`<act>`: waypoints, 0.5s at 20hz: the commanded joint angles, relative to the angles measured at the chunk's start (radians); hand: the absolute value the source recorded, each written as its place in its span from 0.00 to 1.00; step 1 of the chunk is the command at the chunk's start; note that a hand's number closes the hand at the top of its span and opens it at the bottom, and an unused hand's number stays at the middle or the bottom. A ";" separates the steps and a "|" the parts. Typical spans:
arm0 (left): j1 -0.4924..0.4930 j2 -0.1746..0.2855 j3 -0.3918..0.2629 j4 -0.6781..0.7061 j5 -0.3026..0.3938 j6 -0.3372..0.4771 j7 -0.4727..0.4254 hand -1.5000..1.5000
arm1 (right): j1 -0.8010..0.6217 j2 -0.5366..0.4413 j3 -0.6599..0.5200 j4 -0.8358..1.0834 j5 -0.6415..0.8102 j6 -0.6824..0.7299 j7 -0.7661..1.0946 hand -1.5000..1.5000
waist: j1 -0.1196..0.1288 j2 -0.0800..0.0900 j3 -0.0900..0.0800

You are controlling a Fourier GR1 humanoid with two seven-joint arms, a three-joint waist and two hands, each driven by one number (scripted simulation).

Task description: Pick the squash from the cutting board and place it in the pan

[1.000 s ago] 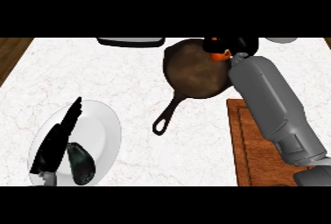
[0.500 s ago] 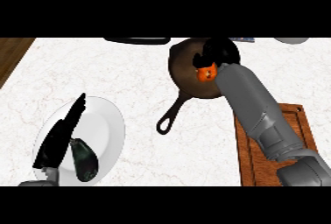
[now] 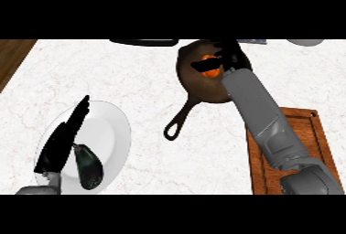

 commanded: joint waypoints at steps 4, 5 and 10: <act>0.028 -0.032 -0.025 0.001 -0.024 0.025 -0.016 0.50 | -0.006 -0.019 -0.131 -0.031 -0.092 -0.214 -0.155 0.00 | -0.008 -0.002 0.001; 0.028 0.007 0.021 0.003 0.002 0.007 -0.016 0.50 | 0.002 -0.020 -0.146 -0.021 -0.098 -0.248 -0.160 0.00 | -0.011 -0.006 0.000; 0.030 -0.008 0.017 -0.002 -0.001 0.015 -0.008 0.50 | 0.017 -0.147 -0.241 -0.018 -0.172 -0.242 -0.198 0.00 | -0.042 -0.016 0.000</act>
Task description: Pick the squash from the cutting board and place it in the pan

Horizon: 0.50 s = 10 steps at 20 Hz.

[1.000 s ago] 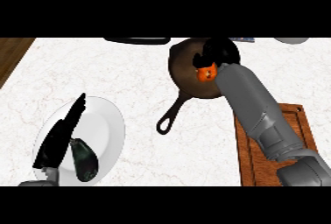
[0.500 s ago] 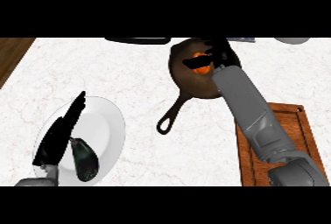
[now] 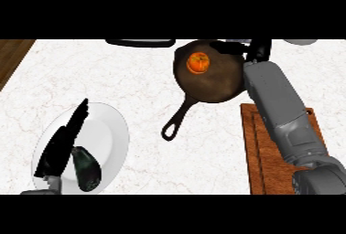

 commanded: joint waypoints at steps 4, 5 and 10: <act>0.007 -0.004 0.011 -0.005 -0.011 0.015 0.011 0.50 | 0.092 -0.080 -0.121 -0.017 -0.109 -0.027 -0.188 0.00 | -0.035 -0.014 0.000; 0.071 -0.009 0.008 -0.016 -0.012 0.018 -0.005 0.50 | 0.113 -0.096 -0.117 -0.043 -0.117 0.010 -0.200 0.00 | -0.049 -0.023 -0.001; 0.076 0.026 0.049 -0.059 0.022 -0.021 0.039 0.50 | 0.217 -0.179 -0.103 -0.050 -0.128 0.116 -0.286 0.00 | -0.063 -0.030 -0.001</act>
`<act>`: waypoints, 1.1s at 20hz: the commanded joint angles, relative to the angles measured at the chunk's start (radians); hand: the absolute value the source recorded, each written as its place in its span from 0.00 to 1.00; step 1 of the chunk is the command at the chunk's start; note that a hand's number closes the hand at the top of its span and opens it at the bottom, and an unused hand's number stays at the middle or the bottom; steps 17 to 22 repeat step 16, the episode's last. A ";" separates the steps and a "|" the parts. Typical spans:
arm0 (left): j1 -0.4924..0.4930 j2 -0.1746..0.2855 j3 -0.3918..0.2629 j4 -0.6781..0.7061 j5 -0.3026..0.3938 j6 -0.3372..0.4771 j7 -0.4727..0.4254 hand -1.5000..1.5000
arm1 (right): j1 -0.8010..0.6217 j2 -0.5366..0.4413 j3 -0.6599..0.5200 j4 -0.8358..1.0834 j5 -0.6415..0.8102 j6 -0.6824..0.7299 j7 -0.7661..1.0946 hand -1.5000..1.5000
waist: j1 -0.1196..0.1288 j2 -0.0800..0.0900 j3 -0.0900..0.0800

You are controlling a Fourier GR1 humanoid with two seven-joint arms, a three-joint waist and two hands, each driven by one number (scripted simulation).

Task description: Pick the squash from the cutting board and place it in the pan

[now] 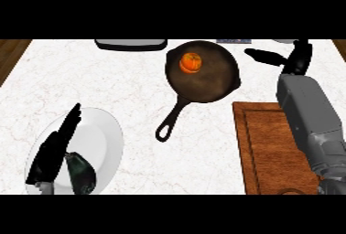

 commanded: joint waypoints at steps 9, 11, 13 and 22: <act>0.054 -0.026 0.020 0.025 -0.009 0.009 -0.038 0.50 | 0.331 -0.145 0.025 -0.249 -0.091 0.257 -0.040 0.00 | -0.045 -0.018 -0.002; 0.023 0.022 0.063 0.005 0.021 -0.040 0.004 0.50 | 0.344 -0.174 0.048 -0.311 -0.100 0.298 0.001 0.00 | -0.036 -0.016 -0.002; 0.023 -0.027 0.005 -0.068 -0.030 0.011 0.063 0.50 | 0.415 -0.240 0.017 -0.330 -0.137 0.384 -0.011 0.00 | -0.039 -0.017 -0.001; 0.083 -0.030 0.019 -0.040 -0.032 -0.005 -0.009 0.50 | 0.435 -0.206 0.061 -0.403 -0.147 0.359 0.037 0.00 | -0.026 -0.013 -0.001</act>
